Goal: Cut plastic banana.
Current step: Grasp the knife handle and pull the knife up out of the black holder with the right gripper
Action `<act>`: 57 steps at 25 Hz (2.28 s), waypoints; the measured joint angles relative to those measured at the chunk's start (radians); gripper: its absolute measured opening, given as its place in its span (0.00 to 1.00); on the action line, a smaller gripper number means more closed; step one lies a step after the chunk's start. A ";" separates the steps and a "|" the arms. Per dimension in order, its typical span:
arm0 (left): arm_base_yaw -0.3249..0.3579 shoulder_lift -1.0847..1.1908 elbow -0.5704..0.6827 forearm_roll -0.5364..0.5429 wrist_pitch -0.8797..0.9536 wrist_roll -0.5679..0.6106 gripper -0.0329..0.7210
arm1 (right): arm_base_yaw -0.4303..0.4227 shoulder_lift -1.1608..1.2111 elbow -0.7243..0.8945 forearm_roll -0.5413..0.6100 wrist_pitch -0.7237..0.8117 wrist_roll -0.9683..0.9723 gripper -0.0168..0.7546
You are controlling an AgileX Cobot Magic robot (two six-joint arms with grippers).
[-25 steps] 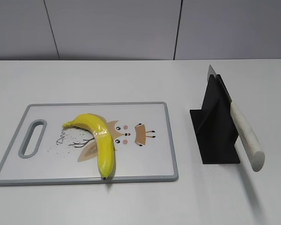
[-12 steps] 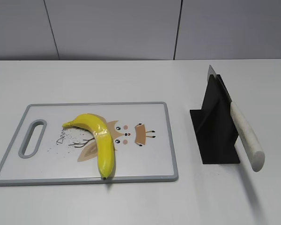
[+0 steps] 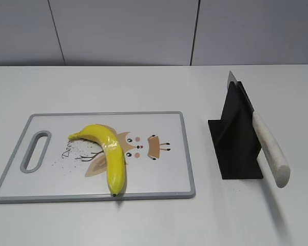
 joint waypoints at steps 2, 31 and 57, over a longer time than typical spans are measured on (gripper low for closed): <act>0.000 0.000 0.000 0.000 0.000 0.000 0.79 | 0.000 0.000 0.000 0.002 0.000 -0.001 0.75; 0.000 0.000 0.000 -0.001 -0.002 0.000 0.79 | 0.000 0.394 -0.093 0.046 0.005 0.009 0.75; 0.000 0.000 0.000 -0.004 -0.001 0.000 0.79 | 0.467 1.177 -0.481 -0.054 0.024 0.389 0.75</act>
